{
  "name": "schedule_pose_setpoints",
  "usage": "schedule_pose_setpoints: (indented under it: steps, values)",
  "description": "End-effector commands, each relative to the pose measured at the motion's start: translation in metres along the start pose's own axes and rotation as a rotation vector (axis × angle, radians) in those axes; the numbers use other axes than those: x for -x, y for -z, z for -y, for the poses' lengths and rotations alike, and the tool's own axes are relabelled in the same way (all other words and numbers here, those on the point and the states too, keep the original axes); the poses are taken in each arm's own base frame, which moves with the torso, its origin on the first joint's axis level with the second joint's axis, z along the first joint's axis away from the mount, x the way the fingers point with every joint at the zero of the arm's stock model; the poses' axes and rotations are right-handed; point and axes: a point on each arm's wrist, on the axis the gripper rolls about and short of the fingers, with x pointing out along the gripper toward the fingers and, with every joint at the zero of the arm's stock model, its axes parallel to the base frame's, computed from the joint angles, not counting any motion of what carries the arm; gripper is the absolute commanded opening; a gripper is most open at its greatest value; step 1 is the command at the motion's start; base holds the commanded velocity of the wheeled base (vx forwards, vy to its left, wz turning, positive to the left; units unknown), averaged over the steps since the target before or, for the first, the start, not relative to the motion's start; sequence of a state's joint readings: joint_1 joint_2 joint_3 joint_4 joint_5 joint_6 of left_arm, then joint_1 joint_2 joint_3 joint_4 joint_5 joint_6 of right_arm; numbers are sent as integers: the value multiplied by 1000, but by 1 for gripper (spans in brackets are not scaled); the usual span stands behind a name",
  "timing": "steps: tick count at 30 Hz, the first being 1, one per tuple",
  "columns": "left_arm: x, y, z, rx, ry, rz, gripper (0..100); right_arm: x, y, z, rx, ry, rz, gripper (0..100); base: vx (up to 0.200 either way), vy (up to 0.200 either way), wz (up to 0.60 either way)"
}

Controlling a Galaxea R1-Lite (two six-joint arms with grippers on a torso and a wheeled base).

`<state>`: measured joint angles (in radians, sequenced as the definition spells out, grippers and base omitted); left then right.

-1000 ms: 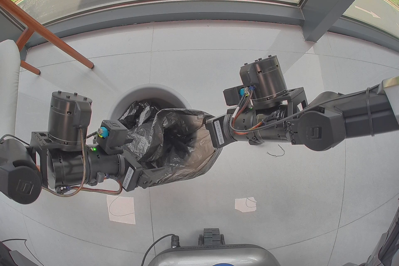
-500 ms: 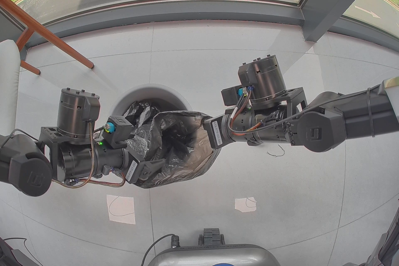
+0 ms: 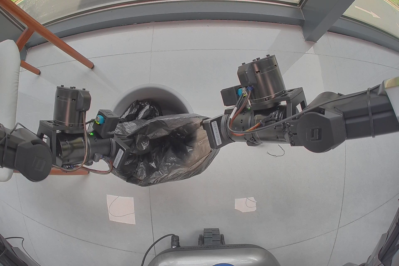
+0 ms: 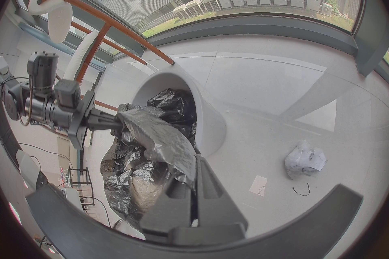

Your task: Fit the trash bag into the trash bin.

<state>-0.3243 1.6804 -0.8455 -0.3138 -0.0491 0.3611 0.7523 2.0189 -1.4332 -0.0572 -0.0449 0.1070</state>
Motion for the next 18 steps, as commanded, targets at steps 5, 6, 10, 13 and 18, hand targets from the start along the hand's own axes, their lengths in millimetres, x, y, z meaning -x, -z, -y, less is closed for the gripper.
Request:
schedule_pose_setpoints:
  steps: [5,6,10,13,18]
  values:
    - [-7,-54,-28,-6,-72,179,0,0,-14,-2,-7,-10,138,0,0,0,0]
    - [-9,-59,-30,-12,-71,194,0,-2,-15,-3,-5,-15,156,0,0,0,0]
    - [-17,-68,-36,-45,-75,221,0,-10,-18,0,0,-14,184,0,0,0,0]
    - [-22,-72,-39,-81,-83,229,0,-11,-23,-1,4,-19,199,0,0,0,0]
    - [-23,-76,-55,-105,-123,243,0,-19,-27,2,0,-15,215,0,0,0,0]
